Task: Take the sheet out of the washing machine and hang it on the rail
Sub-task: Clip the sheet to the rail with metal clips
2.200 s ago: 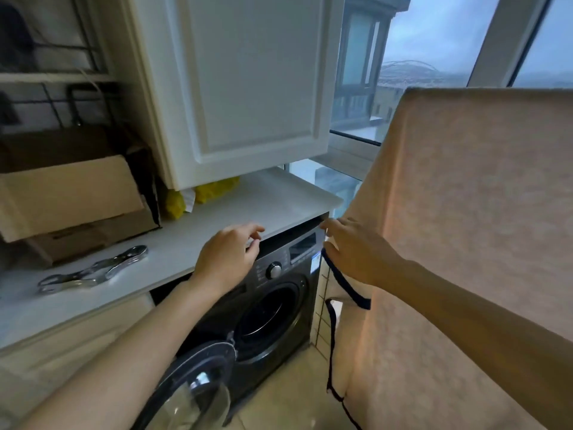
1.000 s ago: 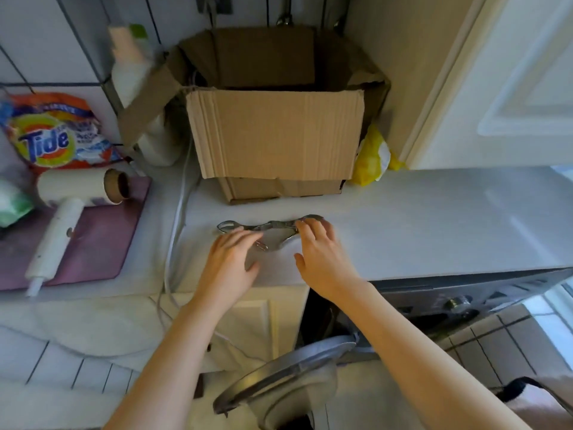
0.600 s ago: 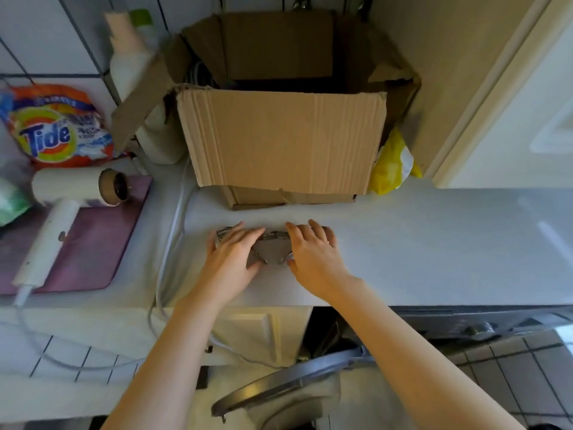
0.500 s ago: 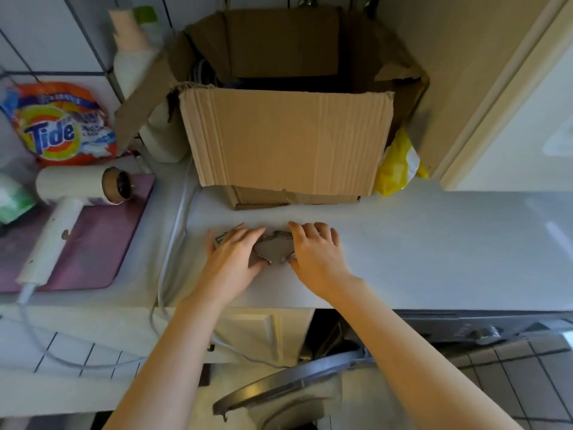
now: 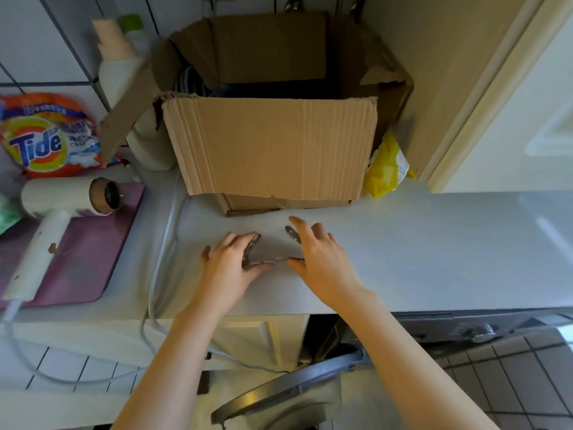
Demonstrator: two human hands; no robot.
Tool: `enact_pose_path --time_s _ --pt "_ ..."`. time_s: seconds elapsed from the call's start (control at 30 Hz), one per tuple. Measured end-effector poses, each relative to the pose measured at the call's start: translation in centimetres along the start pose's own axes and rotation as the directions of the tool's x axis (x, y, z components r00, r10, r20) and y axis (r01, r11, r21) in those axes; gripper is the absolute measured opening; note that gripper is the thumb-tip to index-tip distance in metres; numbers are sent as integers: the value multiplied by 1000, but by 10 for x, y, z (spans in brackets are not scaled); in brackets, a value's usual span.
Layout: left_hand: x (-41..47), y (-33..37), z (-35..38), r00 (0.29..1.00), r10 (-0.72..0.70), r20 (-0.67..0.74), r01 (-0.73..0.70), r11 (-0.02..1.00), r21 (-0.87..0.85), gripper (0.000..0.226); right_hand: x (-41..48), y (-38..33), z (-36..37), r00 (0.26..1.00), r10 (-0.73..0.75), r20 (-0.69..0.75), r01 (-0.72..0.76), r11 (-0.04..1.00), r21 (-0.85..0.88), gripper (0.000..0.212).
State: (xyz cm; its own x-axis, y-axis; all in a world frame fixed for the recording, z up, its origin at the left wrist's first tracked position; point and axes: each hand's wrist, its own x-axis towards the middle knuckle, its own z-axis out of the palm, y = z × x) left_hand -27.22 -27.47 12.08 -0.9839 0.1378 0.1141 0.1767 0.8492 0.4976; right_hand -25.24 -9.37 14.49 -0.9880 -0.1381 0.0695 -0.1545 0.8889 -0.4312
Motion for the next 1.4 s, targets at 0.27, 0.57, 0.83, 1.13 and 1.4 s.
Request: enact_pose_path --time_s 0.27,0.57,0.83,1.13,1.4 --pt "-4 51 -21 993 -108 -46 51 745 -665 45 -33 -1 -34 967 130 -220 -32 915 401 70" --pt "-32 62 -32 1000 -2 27 23 560 -828 50 -82 -20 -48 892 406 -196 -86 580 810 64" --pt "-78 54 -40 963 204 176 50 508 -860 53 -156 -58 -28 752 605 -262 -190 580 792 70" --pt "-138 92 -31 833 436 341 75 522 -850 56 -248 -81 -23 534 740 -408 -264 604 752 67" --pt "-203 141 -18 688 618 381 1 524 -852 53 -335 -85 -23 352 787 -507 -343 612 713 71"
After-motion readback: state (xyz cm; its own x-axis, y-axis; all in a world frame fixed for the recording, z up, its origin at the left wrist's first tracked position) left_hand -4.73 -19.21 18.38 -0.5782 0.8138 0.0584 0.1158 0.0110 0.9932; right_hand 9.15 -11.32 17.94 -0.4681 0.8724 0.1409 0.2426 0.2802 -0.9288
